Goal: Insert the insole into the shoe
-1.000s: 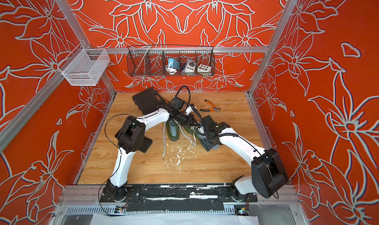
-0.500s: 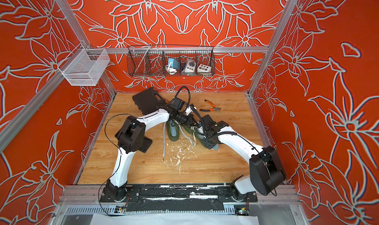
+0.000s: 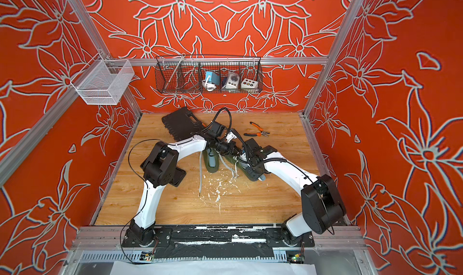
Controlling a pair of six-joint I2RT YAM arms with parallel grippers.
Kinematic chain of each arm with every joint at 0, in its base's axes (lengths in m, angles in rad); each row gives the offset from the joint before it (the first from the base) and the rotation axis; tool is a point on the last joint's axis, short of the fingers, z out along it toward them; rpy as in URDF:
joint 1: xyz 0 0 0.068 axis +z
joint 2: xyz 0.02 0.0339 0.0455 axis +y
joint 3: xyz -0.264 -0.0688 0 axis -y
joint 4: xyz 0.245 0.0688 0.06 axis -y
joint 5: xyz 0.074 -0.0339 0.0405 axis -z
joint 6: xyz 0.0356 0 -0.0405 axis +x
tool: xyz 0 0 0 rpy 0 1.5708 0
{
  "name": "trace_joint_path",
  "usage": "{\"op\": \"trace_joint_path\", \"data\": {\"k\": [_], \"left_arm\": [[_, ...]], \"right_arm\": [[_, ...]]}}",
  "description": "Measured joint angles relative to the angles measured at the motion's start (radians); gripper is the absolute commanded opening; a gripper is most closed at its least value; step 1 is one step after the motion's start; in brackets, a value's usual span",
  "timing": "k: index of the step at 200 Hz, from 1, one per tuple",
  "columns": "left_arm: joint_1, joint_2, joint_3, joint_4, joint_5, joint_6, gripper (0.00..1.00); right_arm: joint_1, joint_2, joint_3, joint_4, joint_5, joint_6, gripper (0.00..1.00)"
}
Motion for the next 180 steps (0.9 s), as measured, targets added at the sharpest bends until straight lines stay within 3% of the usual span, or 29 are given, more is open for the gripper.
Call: {"op": "trace_joint_path", "data": {"k": [53, 94, 115, 145, 180], "left_arm": [[-0.001, -0.006, -0.005, 0.004, 0.001, -0.004, 0.00], [-0.001, -0.013, -0.021, 0.016, 0.002, -0.009, 0.00], [-0.001, -0.014, -0.022, 0.018, 0.002, -0.011, 0.00], [-0.001, -0.014, -0.023, 0.020, 0.001, -0.011, 0.00], [-0.002, -0.014, -0.023, 0.018, 0.003, -0.011, 0.00]], "right_arm": [[0.000, 0.066, 0.044, 0.055, -0.007, 0.000, 0.13], [-0.001, 0.082, 0.044, 0.110, -0.019, 0.001, 0.18], [-0.002, 0.089, 0.044, 0.119, -0.023, 0.005, 0.28], [-0.005, 0.087, 0.044, 0.117, -0.033, -0.003, 0.56], [-0.006, 0.053, 0.042, 0.091, -0.034, 0.007, 0.68]]}}
